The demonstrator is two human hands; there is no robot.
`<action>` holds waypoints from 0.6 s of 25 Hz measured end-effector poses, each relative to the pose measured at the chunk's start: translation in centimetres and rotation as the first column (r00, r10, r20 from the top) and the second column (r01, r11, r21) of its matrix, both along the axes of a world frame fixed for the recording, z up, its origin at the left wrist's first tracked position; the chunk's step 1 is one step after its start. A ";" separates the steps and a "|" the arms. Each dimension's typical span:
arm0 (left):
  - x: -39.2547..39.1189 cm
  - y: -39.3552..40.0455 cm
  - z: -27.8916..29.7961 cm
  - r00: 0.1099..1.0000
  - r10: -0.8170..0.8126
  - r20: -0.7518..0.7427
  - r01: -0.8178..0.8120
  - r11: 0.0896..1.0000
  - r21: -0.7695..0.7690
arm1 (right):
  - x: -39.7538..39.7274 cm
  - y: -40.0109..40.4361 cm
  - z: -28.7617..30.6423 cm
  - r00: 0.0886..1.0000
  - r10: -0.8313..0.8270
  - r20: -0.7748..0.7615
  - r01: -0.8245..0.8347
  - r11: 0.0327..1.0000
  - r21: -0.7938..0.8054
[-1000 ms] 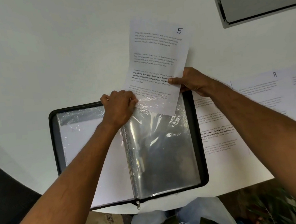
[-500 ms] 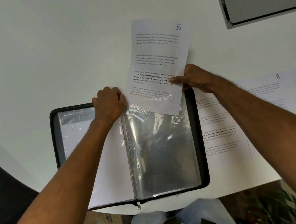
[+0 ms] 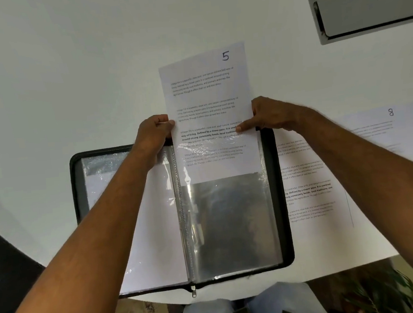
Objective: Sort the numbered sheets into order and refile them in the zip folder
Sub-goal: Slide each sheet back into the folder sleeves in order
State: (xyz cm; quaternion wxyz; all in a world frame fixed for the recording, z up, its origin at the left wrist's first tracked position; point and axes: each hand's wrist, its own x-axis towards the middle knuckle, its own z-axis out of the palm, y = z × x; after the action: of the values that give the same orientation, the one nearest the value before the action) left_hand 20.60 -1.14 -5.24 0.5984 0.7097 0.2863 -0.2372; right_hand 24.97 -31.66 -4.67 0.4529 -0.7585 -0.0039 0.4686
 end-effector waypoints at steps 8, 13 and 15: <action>-0.5 0.4 -1.2 0.997 -0.077 -0.003 0.077 0.989 0.125 | -0.3 0.9 -0.2 0.956 -0.283 0.075 0.279 0.958 0.062; -0.5 0.3 -0.8 0.995 -0.103 -0.013 0.104 0.988 0.113 | -0.5 0.7 0.0 0.979 -0.175 0.107 0.180 0.983 -0.043; -0.5 0.2 -0.8 0.997 -0.079 -0.009 0.080 0.993 0.082 | -0.5 0.1 0.0 0.992 -0.100 0.077 0.106 0.991 -0.082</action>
State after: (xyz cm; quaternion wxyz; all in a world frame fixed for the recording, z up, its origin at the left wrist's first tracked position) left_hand 20.14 -0.92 -6.08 0.5579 0.7440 0.2690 -0.2508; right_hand 24.50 -31.52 -4.68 0.4428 -0.7932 0.0390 0.4163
